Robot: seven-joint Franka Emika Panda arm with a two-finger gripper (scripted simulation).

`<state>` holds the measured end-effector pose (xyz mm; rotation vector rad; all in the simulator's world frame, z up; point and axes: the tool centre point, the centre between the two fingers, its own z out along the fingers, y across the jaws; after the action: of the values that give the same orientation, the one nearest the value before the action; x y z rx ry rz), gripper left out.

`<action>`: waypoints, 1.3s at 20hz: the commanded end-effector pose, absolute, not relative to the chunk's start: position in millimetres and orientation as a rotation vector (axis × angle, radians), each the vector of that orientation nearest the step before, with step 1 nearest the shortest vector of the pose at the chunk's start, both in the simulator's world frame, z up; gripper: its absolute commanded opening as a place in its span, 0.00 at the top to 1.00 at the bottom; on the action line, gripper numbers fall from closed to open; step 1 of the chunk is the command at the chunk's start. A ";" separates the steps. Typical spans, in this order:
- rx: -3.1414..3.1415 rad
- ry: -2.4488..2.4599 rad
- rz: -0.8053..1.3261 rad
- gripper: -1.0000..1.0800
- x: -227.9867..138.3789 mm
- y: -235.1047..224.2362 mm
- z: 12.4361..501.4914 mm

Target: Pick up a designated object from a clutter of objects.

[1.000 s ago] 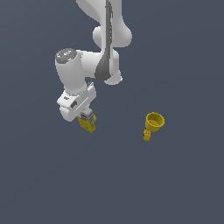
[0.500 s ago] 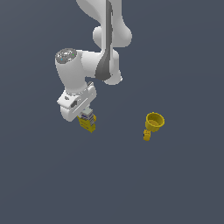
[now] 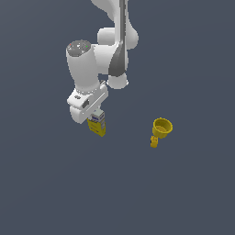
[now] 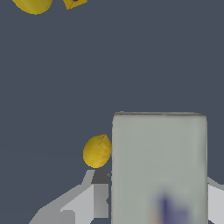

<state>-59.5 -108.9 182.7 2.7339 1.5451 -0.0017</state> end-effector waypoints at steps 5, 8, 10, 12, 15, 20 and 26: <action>2.731 1.545 -0.003 1.00 -57.9 -56.5 226.1; 2.731 1.545 -0.004 1.00 -56.9 -27.1 250.4; 2.731 1.545 -0.004 1.00 -56.1 -7.2 266.9; 2.731 1.545 -0.004 1.00 -55.3 12.9 283.5; 2.730 1.545 -0.005 1.00 -53.8 43.6 308.4; 2.731 1.547 -0.004 1.00 -50.8 94.3 350.2; 2.732 1.547 -0.002 1.00 -45.9 150.5 396.7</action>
<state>-46.6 137.2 385.4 2.7306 1.5486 -0.0013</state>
